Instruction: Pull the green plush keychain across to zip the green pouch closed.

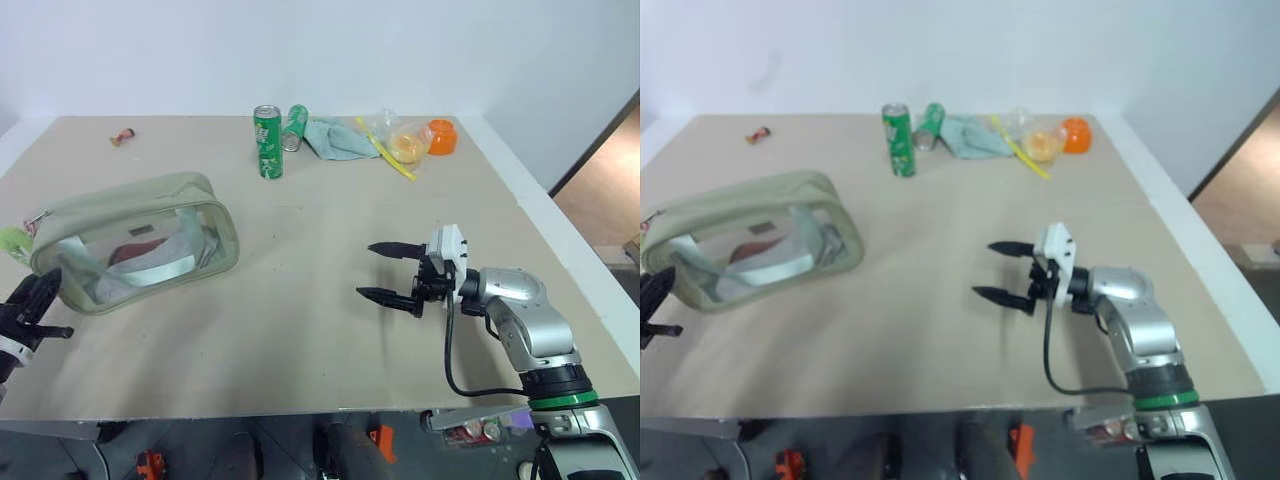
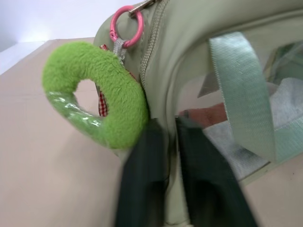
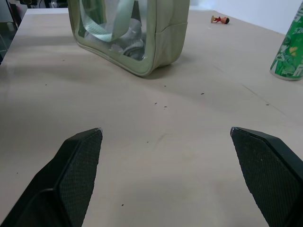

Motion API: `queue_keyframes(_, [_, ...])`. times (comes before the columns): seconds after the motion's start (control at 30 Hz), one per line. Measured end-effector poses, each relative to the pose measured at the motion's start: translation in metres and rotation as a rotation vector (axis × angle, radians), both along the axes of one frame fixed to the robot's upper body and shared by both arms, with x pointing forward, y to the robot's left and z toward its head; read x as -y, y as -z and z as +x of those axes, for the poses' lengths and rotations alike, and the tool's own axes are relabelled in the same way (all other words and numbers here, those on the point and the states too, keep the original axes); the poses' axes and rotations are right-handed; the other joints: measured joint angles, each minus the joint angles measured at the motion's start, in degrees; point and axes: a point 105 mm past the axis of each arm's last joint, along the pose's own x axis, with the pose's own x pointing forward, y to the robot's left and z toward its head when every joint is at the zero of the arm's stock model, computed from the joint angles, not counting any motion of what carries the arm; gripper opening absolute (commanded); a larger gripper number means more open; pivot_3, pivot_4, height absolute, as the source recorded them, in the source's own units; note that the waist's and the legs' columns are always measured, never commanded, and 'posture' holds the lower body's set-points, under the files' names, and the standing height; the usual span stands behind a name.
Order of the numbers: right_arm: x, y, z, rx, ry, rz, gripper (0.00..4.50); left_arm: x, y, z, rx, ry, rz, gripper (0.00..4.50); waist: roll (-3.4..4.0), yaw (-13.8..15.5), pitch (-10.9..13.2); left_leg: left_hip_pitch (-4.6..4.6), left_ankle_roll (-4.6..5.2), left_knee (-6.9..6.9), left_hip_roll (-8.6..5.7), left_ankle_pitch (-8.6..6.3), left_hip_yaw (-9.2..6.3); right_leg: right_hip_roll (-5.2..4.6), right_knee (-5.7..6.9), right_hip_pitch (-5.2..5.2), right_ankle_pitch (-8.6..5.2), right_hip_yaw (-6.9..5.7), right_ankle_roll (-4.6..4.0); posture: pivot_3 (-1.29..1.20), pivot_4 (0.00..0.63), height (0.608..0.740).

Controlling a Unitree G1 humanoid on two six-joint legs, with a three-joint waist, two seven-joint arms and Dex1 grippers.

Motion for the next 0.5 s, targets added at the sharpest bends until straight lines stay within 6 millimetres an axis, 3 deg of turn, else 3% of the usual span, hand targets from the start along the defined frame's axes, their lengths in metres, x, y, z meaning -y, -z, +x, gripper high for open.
queue_keyframes(0.3, [0.001,-0.001,0.000,0.021,0.005,-0.013,4.50,-0.002,-0.002,0.005,-0.018,0.037,0.036,0.03,0.00,0.1,0.0,0.02,0.00,0.01,0.01,0.00,-0.01,0.01,0.01,0.01,0.00,-0.05,-0.01,0.00,0.150,0.740])
queue_keyframes(0.5, [0.002,0.000,0.001,0.029,0.009,-0.017,4.50,0.037,-0.003,0.024,-0.015,0.224,0.085,0.03,0.01,1.0,0.0,-0.01,0.01,0.05,-0.13,0.02,0.03,-0.19,0.01,0.09,0.00,-0.15,0.02,0.00,0.150,0.740])
